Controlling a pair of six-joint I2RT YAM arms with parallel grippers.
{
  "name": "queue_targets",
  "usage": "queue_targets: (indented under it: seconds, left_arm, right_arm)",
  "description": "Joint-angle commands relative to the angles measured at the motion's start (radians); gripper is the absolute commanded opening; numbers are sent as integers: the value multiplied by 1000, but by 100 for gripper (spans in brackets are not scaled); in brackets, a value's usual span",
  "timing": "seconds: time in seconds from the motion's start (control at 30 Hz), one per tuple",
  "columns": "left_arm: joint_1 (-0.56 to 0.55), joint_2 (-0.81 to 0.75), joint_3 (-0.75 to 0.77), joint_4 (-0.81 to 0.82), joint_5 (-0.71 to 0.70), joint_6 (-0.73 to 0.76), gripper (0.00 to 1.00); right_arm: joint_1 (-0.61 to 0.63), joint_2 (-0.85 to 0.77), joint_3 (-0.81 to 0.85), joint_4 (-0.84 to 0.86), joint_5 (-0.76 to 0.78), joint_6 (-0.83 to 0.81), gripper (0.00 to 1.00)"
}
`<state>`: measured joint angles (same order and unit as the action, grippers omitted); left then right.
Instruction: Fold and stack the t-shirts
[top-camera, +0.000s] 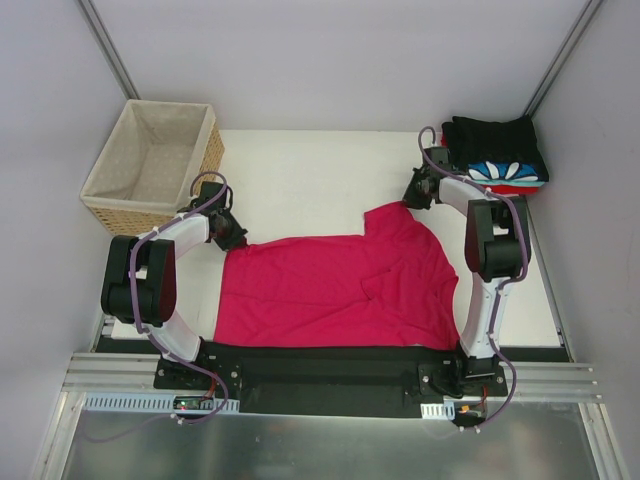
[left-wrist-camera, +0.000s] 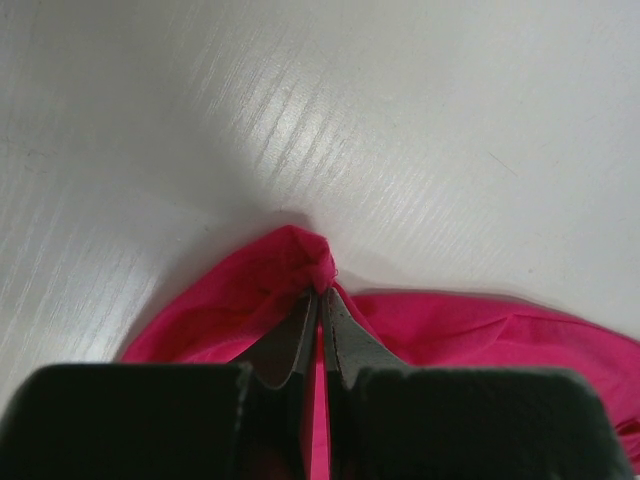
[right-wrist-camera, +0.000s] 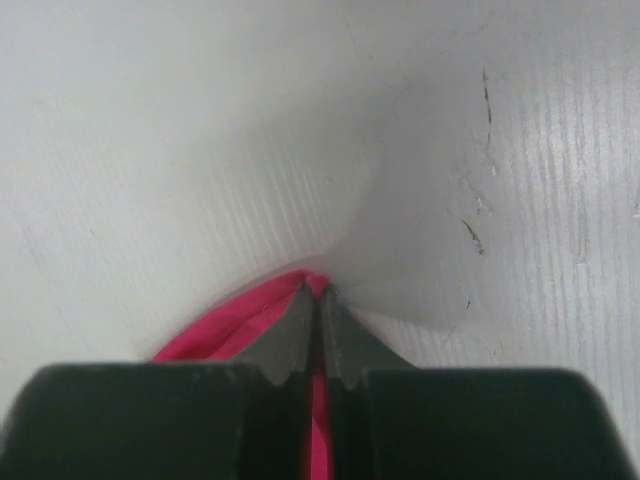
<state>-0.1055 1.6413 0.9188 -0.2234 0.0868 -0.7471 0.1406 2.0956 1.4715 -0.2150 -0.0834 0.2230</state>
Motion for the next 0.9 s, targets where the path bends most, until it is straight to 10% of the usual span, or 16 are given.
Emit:
queue_targets:
  seconds: [0.0,0.87]
  left_arm:
    - [-5,-8,14,-56,11,-20,0]
    - [-66,40,146,-34,103,-47,0]
  right_arm:
    - [-4,-26,38,-12,19,-5,1]
    - [-9,-417,-39,-26,134,-105,1]
